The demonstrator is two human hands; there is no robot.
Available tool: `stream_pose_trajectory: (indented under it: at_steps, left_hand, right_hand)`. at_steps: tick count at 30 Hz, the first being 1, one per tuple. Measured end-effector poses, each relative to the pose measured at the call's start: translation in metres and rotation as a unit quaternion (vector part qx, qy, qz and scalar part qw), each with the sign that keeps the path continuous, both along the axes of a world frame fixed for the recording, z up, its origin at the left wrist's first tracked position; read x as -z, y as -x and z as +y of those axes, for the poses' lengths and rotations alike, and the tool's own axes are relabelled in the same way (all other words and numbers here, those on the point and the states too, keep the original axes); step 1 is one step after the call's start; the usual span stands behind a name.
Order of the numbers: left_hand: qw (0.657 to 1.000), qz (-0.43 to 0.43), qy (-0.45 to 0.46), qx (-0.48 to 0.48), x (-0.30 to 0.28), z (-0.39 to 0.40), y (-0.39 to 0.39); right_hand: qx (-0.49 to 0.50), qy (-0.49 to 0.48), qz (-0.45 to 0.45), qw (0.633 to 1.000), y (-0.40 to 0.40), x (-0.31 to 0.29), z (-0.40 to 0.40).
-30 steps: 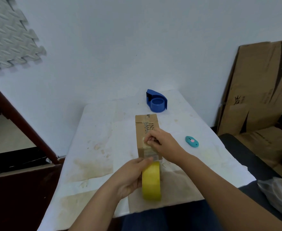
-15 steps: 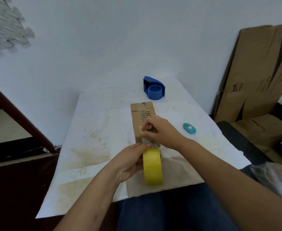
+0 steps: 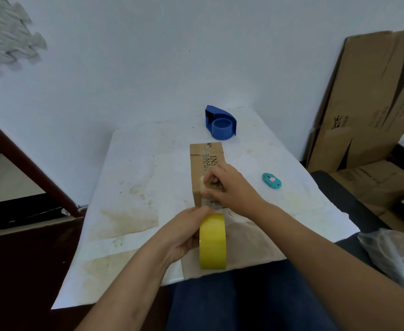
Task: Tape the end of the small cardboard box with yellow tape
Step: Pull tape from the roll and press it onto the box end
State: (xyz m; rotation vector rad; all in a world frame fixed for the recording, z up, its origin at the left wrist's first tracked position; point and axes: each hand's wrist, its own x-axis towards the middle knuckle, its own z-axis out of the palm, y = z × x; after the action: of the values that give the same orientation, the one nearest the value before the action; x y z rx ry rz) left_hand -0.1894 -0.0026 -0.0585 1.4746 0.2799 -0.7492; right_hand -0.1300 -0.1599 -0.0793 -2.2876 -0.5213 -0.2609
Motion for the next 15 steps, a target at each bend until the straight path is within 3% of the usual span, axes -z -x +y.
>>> stream_pose_trajectory:
  at_steps: [3, 9, 15]
  left_hand:
    - [1.000, 0.013, -0.021, 0.011, -0.002, 0.002, -0.001]
    - [0.998, 0.000, 0.052, 0.019, -0.001, 0.007, -0.002]
    - [0.999, 0.003, 0.016, 0.032, 0.001, 0.012, -0.014]
  right_hand:
    - [0.009, 0.004, -0.002, 1.000, -0.001, 0.000, 0.000]
    - [0.002, 0.013, -0.005, 1.000, -0.006, 0.000, -0.002]
    - [0.020, 0.119, -0.077, 0.990, -0.009, 0.008, -0.005]
